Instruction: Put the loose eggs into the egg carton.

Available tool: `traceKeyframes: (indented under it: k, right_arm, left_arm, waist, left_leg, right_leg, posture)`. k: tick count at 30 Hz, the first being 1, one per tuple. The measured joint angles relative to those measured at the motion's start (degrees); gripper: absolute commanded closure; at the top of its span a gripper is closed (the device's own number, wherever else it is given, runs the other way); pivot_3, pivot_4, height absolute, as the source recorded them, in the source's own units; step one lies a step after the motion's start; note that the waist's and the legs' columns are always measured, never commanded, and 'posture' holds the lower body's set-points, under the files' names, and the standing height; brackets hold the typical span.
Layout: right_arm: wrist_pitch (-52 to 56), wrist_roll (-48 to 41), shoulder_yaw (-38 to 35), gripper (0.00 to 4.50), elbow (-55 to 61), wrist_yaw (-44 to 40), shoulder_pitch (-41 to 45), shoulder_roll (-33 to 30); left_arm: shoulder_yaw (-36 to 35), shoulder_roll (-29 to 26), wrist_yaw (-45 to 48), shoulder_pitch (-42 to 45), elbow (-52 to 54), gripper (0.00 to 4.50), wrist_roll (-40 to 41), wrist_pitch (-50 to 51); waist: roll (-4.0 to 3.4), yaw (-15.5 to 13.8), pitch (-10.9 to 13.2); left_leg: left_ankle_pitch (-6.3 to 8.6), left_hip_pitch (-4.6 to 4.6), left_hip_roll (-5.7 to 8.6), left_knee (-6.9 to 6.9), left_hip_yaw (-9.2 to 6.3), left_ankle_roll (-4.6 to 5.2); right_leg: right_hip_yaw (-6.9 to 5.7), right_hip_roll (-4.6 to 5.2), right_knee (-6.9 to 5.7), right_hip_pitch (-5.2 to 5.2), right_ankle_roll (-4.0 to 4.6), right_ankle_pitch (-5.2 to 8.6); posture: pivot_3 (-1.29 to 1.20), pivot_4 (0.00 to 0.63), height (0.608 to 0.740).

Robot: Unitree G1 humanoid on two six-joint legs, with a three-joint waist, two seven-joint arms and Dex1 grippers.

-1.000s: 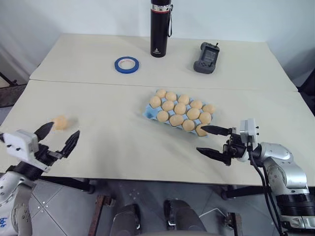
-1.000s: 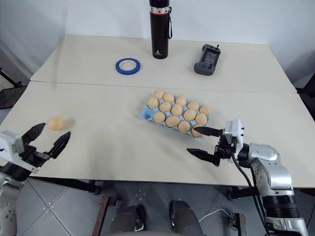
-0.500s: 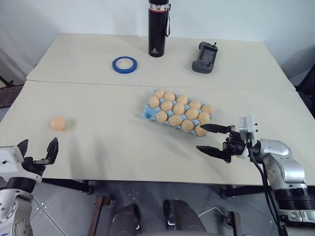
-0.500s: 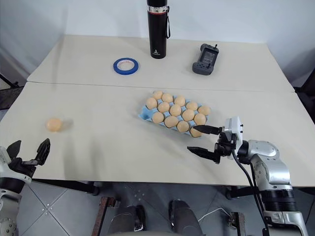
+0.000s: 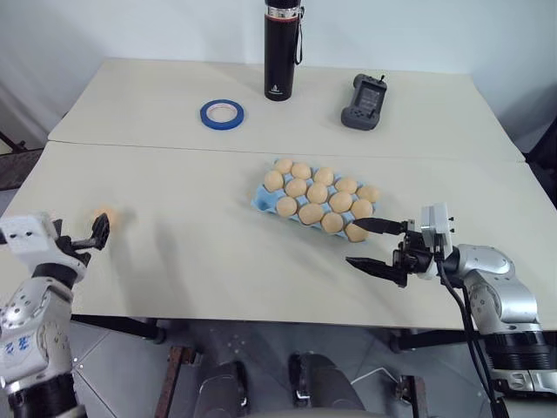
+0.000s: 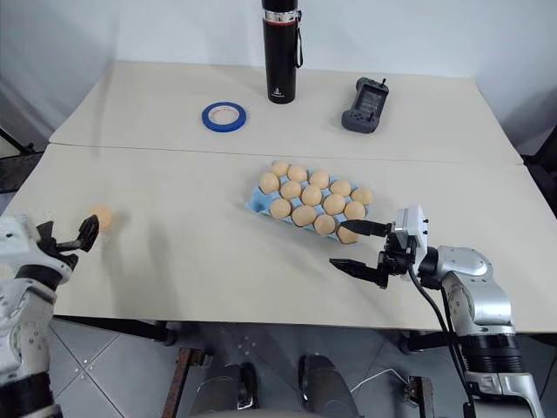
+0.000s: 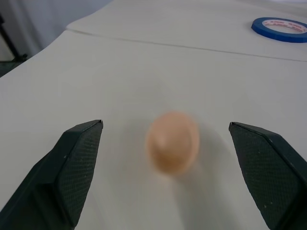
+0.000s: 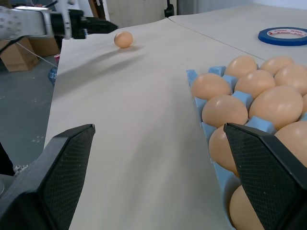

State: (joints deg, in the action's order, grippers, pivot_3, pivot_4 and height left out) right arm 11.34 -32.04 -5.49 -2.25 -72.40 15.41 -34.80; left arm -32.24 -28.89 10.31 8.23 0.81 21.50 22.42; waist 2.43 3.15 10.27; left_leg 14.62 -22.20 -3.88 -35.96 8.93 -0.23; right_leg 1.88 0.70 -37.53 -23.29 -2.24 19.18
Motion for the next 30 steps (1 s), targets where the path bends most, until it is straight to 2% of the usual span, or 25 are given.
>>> traceKeyframes:
  k: [5,10,13,19,20,24,30]
  right_arm:
    - [0.01,0.01,0.15,0.0,0.54,0.69,-0.4,0.03]
    - [0.01,0.0,0.08,0.0,1.79,1.43,-1.45,-0.02]
    - [0.02,-0.02,0.06,0.0,2.33,1.93,-2.06,-0.04]
    - [0.05,-0.02,-0.06,0.0,2.54,2.47,-2.45,-0.26]
    - [0.05,-0.02,-0.06,0.0,2.54,2.54,-2.45,-0.26]
    - [0.04,-0.01,-0.07,0.0,2.51,2.75,-2.43,-0.27]
    - [-0.14,-0.05,-0.13,0.0,2.48,2.84,-2.13,-0.27]
  left_arm:
    - [3.5,-1.07,1.2,5.28,-7.4,0.02,-2.4,-1.72]
    - [5.73,-1.69,1.03,8.48,-13.08,0.02,-3.45,1.51]
    - [6.01,-1.69,0.79,9.04,-13.16,0.59,-3.47,2.98]
    - [6.29,-1.7,1.2,9.23,-13.13,2.49,-3.74,2.45]
    - [6.34,-1.72,1.47,9.24,-13.12,2.7,-3.81,2.29]
    - [8.39,-2.26,3.2,10.89,-12.7,2.81,-4.09,2.18]
    - [17.12,-1.9,12.15,19.11,-10.93,2.81,-4.34,-1.75]
  waist:
    - [0.0,-0.01,0.0]
    - [0.0,-0.02,0.0]
    - [0.01,-0.04,0.0]
    - [0.01,-0.06,0.0]
    - [0.01,-0.06,0.0]
    - [0.01,-0.15,0.0]
    - [0.01,-1.16,0.0]
  left_leg:
    - [-0.01,-0.02,-0.01,0.0,0.04,0.0]
    - [-0.03,-0.04,-0.02,-0.02,0.05,-0.01]
    - [-0.05,-0.05,-0.02,-0.03,0.05,-0.04]
    - [-0.06,-0.04,-0.02,-0.06,0.05,-0.08]
    - [-0.06,-0.03,-0.02,-0.06,0.05,-0.08]
    - [-0.07,-0.04,-0.01,-0.06,0.05,-0.09]
    - [-0.13,-0.05,0.02,-0.08,0.08,-0.19]
  right_leg:
    - [0.01,-0.01,-0.01,-0.05,-0.01,0.0]
    - [0.02,-0.02,-0.07,-0.09,-0.02,0.0]
    - [0.02,-0.02,-0.11,-0.1,-0.02,0.0]
    - [0.02,-0.02,-0.17,-0.09,-0.02,0.0]
    - [0.02,-0.02,-0.18,-0.1,-0.02,0.0]
    - [0.01,-0.01,-0.18,-0.1,-0.02,0.0]
    - [0.03,-0.01,-0.16,-0.09,-0.03,-0.01]
  posture:
    - [0.0,0.15,0.74]
    - [0.0,0.15,0.74]
    - [0.0,0.15,0.74]
    - [0.0,0.15,0.74]
    - [0.0,0.15,0.74]
    - [0.0,0.15,0.74]
    - [0.0,0.15,0.74]
